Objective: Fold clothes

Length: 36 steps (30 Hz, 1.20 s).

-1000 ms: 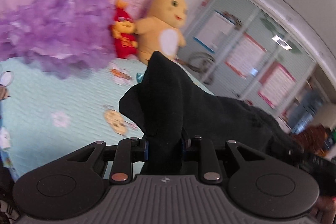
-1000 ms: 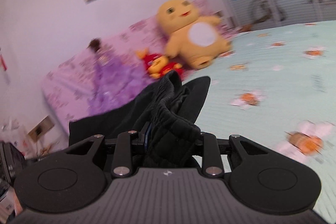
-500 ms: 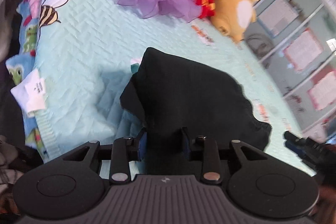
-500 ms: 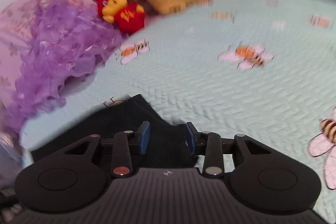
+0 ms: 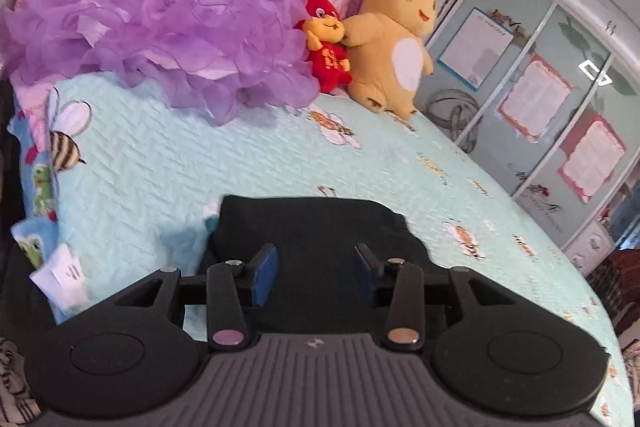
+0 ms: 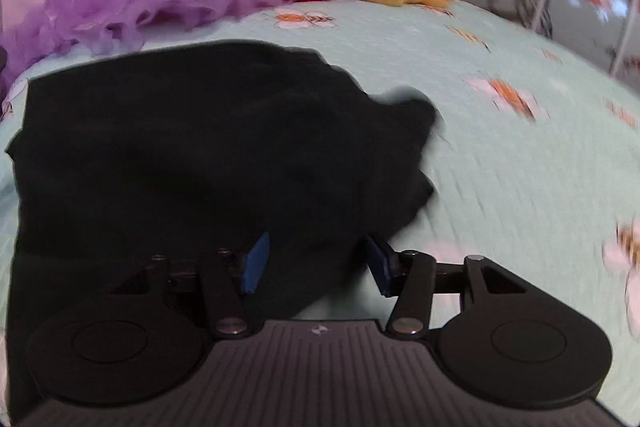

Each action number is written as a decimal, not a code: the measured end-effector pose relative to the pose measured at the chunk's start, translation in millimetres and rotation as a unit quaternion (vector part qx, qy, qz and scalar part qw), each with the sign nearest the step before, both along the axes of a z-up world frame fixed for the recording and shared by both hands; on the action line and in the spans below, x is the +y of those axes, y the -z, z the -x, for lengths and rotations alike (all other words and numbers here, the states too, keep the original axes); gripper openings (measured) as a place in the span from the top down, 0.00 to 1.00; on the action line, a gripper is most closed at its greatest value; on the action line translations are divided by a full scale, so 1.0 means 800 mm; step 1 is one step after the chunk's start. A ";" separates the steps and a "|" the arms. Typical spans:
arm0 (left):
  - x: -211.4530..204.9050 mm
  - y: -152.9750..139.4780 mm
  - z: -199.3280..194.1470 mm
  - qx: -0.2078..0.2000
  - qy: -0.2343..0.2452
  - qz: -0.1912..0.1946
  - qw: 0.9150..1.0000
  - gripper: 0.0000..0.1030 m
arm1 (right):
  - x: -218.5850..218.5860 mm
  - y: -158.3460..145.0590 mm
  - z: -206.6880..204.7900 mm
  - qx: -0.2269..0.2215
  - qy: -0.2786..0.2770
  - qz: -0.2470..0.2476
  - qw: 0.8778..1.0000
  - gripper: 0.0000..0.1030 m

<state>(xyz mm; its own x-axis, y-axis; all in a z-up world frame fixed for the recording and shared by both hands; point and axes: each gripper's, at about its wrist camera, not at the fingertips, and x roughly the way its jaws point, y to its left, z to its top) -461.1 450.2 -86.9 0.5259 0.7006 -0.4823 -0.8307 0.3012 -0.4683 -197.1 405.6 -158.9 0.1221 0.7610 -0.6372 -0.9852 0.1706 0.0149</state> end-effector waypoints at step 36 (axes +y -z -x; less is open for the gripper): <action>-0.051 -0.016 -0.012 0.077 0.028 -0.022 0.996 0.51 | -0.140 -0.004 0.075 0.011 -0.079 -0.008 0.997 0.39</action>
